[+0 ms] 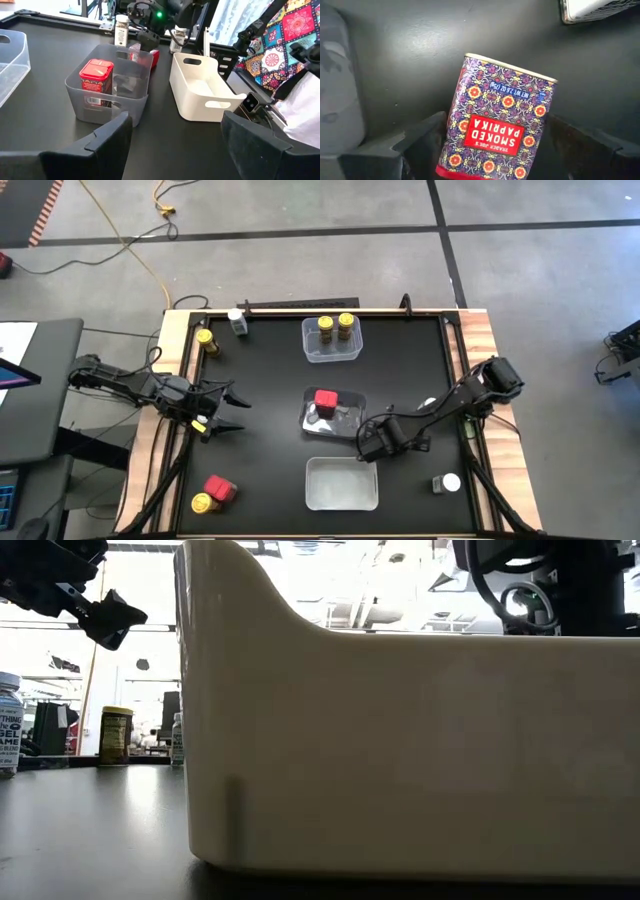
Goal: Sort spices by type
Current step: Put the right red seasoning can into the black bin
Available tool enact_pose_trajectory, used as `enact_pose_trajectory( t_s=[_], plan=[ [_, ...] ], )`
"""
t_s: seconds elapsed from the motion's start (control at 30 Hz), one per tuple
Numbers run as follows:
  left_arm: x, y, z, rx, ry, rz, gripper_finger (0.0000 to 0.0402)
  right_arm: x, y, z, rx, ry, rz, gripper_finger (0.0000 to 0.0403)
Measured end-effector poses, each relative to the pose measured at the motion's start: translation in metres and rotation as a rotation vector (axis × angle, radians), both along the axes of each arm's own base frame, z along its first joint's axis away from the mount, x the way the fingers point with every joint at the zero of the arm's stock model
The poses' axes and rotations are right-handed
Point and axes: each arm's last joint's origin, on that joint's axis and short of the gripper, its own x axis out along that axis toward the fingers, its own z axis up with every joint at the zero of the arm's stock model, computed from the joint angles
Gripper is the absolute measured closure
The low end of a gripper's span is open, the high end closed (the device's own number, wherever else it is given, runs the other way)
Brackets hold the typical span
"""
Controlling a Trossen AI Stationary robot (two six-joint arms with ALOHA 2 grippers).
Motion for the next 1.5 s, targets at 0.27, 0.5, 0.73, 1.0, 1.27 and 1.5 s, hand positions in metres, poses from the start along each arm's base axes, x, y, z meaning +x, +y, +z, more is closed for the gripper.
enact_pose_trajectory(
  t_s=[0.27,0.5,0.73,1.0,1.27,1.5],
  plan=[
    [0.0,0.0,0.0,0.0,-0.001,0.0,0.0109,-0.007,-0.001,-0.014,-0.006,0.012,0.009,0.0035],
    [0.0,0.0,0.0,0.0,-0.001,0.0,0.0109,-0.011,0.001,-0.015,-0.014,0.031,0.034,0.0055],
    [0.0,0.0,0.0,0.0,-0.001,0.0,0.0109,-0.014,0.005,-0.005,0.034,-0.003,0.168,0.0084],
    [0.001,0.0,0.003,-0.005,-0.029,0.018,0.0109,-0.038,-0.004,0.058,0.117,-0.216,0.373,0.0084],
    [0.002,0.005,0.011,-0.064,-0.114,0.205,0.0109,-0.073,-0.035,0.121,0.007,-0.497,0.538,0.0075],
    [0.006,0.007,0.013,0.059,-0.138,0.269,0.0109,-0.073,-0.072,0.15,-0.123,-0.697,0.672,0.0076]
  ],
)
